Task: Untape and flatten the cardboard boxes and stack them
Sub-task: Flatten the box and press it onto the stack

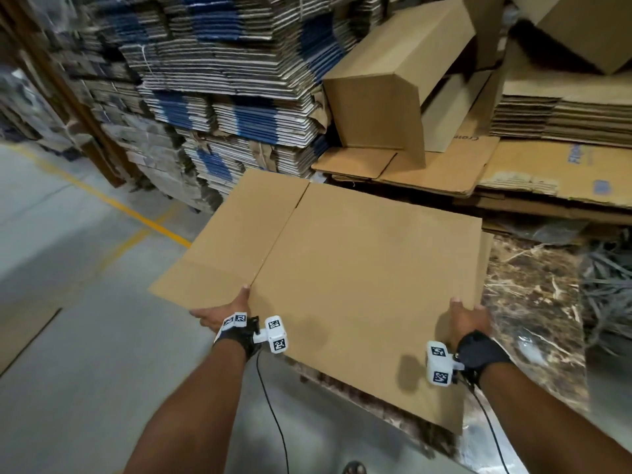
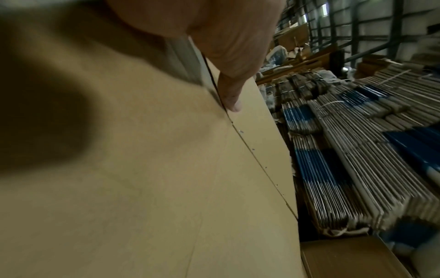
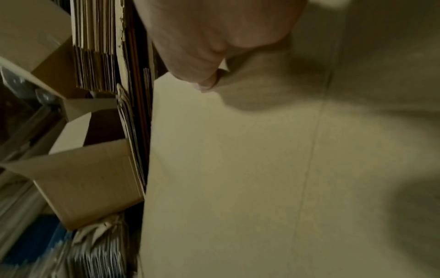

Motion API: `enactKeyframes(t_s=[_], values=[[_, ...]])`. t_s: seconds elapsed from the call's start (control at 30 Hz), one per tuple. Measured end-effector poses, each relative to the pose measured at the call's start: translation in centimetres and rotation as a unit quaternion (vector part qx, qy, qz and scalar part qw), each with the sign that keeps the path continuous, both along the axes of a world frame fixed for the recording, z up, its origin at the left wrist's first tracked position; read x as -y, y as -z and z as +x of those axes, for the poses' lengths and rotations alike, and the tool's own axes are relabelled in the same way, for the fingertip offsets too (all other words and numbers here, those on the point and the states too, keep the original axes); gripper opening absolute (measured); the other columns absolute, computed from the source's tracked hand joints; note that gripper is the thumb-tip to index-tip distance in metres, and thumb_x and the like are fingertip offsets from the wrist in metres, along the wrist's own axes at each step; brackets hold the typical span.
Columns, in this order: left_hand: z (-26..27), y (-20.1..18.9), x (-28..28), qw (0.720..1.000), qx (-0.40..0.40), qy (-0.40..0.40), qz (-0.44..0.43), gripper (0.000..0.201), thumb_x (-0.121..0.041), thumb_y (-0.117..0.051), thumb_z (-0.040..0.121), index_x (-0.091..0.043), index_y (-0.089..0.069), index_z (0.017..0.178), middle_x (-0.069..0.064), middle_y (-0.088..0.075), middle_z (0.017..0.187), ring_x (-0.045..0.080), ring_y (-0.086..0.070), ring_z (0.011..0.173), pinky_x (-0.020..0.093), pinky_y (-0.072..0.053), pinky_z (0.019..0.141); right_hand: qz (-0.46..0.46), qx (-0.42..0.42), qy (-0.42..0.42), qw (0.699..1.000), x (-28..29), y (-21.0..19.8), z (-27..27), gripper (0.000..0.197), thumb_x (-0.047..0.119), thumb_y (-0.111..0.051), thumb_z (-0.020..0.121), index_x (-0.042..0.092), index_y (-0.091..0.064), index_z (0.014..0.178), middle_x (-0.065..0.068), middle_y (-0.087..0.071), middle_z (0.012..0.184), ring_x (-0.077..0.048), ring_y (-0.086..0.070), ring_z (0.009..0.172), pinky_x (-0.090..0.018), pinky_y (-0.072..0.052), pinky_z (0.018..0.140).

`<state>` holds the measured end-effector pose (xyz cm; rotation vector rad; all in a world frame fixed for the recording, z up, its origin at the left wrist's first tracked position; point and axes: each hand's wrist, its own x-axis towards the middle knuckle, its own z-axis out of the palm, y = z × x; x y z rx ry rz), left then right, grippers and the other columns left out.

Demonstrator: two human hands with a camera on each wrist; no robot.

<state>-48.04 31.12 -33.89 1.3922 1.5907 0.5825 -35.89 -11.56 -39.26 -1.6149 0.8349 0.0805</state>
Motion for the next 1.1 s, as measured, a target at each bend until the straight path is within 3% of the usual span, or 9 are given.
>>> enactKeyframes(t_s=[0.17,0.27,0.4,0.53,0.6,0.73,0.87,1.0,1.1], values=[[2.5,1.0,-0.4,0.98,-0.096,0.173,-0.037,0.131,-0.051,-0.088,0.072,0.003,-0.007,0.159,0.03,-0.023,0.162,0.046,-0.036,0.145,0.051,-0.045,0.108,0.032,-0.068,-0.059,0.995,2.0,0.9,1.6,0.038,0.014,-0.061,0.097,-0.006,-0.058,0.13,-0.025,-0.064,0.123,-0.04,-0.064,0.108,-0.028,-0.046,0.073],[3.1,3.5,0.5,0.948,-0.155,0.271,-0.063,0.12,-0.051,-0.077,0.085,-0.008,0.004,0.162,0.026,-0.018,0.165,0.045,-0.037,0.143,0.044,-0.05,0.095,-0.012,-0.053,-0.042,0.998,2.0,1.6,0.7,0.027,0.002,-0.062,0.094,-0.003,-0.062,0.121,-0.018,-0.067,0.111,-0.03,-0.06,0.087,-0.025,-0.047,0.057],[2.6,6.5,0.5,0.913,-0.212,0.339,-0.077,0.123,-0.064,-0.074,0.08,-0.02,0.005,0.163,0.021,-0.003,0.169,0.044,-0.015,0.154,0.053,-0.029,0.121,-0.031,-0.057,-0.019,0.998,2.5,3.5,1.4,0.033,0.007,-0.066,0.092,0.003,-0.065,0.125,-0.019,-0.071,0.117,-0.033,-0.067,0.098,-0.031,-0.044,0.077],[2.9,8.7,-1.0,0.893,-0.196,0.398,-0.082,0.139,-0.081,-0.08,0.049,-0.042,-0.005,0.16,0.01,-0.023,0.168,0.035,-0.032,0.15,0.054,-0.036,0.118,-0.061,-0.047,-0.048,0.996,3.3,2.5,2.6,0.025,0.011,-0.065,0.095,0.008,-0.063,0.12,-0.012,-0.07,0.114,-0.031,-0.064,0.102,-0.035,-0.047,0.087],[3.4,10.1,-1.8,0.887,-0.197,0.409,-0.079,0.132,-0.077,-0.079,0.058,-0.043,-0.003,0.161,0.005,-0.015,0.17,0.033,-0.023,0.154,0.053,-0.031,0.121,-0.084,-0.033,-0.086,0.992,3.5,1.9,2.8,0.017,0.016,-0.068,0.093,0.011,-0.061,0.108,-0.009,-0.069,0.104,-0.028,-0.063,0.093,-0.036,-0.047,0.084],[3.9,5.4,1.6,0.864,-0.231,0.445,-0.049,0.111,-0.061,-0.072,0.086,-0.032,0.002,0.163,0.016,0.011,0.169,0.039,0.001,0.156,0.052,-0.018,0.123,-0.187,-0.055,-0.146,0.97,4.3,3.7,3.3,0.052,0.044,-0.082,0.077,0.012,-0.058,0.11,-0.016,-0.07,0.105,-0.038,-0.068,0.097,-0.047,-0.056,0.088],[4.0,6.5,2.7,0.847,-0.282,0.45,-0.023,0.114,-0.063,-0.07,0.086,-0.028,0.007,0.163,0.023,0.02,0.166,0.042,0.012,0.155,0.058,-0.014,0.122,-0.287,-0.091,-0.189,0.935,6.0,10.3,4.6,0.093,0.076,-0.06,0.057,0.012,-0.061,0.124,-0.019,-0.071,0.111,-0.039,-0.064,0.108,-0.049,-0.054,0.093],[4.2,7.3,4.3,0.818,-0.355,0.446,0.08,0.111,-0.07,-0.061,0.087,-0.022,0.005,0.163,0.022,0.027,0.164,0.04,0.021,0.153,0.066,-0.007,0.122,-0.311,-0.111,-0.202,0.922,4.1,5.6,2.0,0.074,0.054,-0.075,0.081,0.003,-0.058,0.131,-0.026,-0.065,0.123,-0.042,-0.057,0.119,-0.044,-0.047,0.098],[5.1,7.6,5.2,0.75,-0.37,0.527,0.151,0.1,-0.074,-0.043,0.093,-0.021,0.005,0.163,0.014,0.026,0.166,0.033,0.021,0.154,0.064,0.002,0.123,-0.334,-0.133,-0.235,0.903,3.6,3.8,1.6,0.072,0.047,-0.07,0.091,-0.003,-0.048,0.137,-0.029,-0.056,0.135,-0.044,-0.049,0.128,-0.042,-0.042,0.1]])
